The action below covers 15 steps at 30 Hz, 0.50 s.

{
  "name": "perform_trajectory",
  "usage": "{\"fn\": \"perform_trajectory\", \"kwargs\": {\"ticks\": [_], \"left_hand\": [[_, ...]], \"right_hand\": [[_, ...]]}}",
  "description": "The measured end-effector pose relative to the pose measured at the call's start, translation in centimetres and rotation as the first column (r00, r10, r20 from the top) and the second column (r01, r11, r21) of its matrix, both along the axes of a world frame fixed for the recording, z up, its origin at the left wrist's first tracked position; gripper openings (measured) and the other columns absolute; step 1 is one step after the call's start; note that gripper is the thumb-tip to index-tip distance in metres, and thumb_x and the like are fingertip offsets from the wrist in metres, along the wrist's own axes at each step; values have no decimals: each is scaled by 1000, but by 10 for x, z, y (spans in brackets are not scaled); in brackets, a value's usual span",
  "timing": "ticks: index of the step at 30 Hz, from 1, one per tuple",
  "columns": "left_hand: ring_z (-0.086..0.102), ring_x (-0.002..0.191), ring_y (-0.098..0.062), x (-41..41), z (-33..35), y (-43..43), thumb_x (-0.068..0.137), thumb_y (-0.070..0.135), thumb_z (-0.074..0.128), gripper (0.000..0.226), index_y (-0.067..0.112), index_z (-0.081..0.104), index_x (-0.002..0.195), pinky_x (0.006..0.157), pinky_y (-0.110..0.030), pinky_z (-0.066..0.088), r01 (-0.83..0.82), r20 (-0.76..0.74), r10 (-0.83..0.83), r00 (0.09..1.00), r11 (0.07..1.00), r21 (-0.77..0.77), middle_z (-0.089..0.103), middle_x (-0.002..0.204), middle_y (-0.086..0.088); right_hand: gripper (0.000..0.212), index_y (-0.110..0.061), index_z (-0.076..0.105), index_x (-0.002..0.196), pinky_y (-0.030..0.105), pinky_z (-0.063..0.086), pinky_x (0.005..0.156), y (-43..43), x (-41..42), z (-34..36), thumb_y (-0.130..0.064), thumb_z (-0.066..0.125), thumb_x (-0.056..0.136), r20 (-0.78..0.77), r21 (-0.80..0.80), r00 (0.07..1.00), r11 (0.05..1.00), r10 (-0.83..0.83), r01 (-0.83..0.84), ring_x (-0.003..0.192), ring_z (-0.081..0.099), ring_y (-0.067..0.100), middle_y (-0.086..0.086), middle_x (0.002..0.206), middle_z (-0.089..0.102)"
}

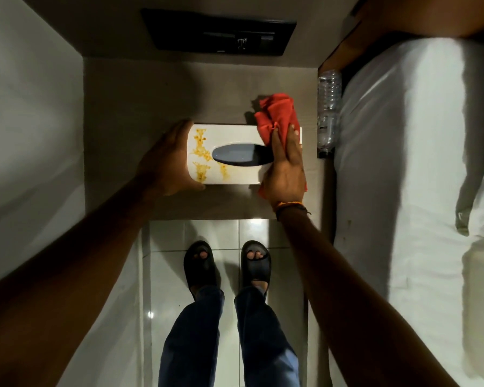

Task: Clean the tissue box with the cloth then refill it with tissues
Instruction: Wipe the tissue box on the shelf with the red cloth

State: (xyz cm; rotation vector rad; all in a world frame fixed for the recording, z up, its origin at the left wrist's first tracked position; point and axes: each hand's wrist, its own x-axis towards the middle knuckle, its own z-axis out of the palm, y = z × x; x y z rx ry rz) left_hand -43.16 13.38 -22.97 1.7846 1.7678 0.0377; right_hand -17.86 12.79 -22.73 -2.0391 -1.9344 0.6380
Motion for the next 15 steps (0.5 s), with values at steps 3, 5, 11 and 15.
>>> {"fn": "perform_trajectory", "kwargs": {"ticks": [3, 5, 11, 15], "left_hand": [[33, 145, -34, 0, 0, 1, 50, 52, 96, 143, 23, 8, 158, 113, -56, 38, 1, -3, -1, 1000, 1000, 3, 27, 161, -7], [34, 144, -35, 0, 0, 1, 51, 53, 95, 141, 21, 9, 158, 112, -57, 40, 12, -6, -12, 1000, 1000, 24, 29, 159, -9], [37, 141, -37, -2, -2, -2, 52, 56, 93, 139, 18, 11, 158, 107, -58, 43, -1, 40, -2, 999, 999, 52, 28, 159, -13], [34, 143, -36, -2, 0, -3, 51, 62, 89, 140, 21, 10, 158, 110, -55, 40, -13, 43, 11, 999, 999, 45, 24, 162, -10]], "right_hand": [[77, -18, 32, 157, 50, 34, 120, -1, -19, -1, 10, 47, 87, -22, -6, 994, 995, -103, 103, 155, 18, 36, 14, 168, 18], [73, -17, 30, 158, 54, 24, 124, -2, -36, -2, 9, 44, 91, -50, -14, 988, 989, -145, 145, 155, 16, 39, 16, 168, 17], [72, -6, 37, 154, 59, 39, 115, -12, -81, -3, 7, 54, 86, -138, 35, 989, 998, -45, 50, 151, 21, 47, 26, 163, 23], [65, -3, 36, 154, 56, 40, 114, -14, -95, -6, 5, 44, 90, -123, 50, 992, 998, -17, 23, 149, 25, 49, 31, 162, 23]]}}
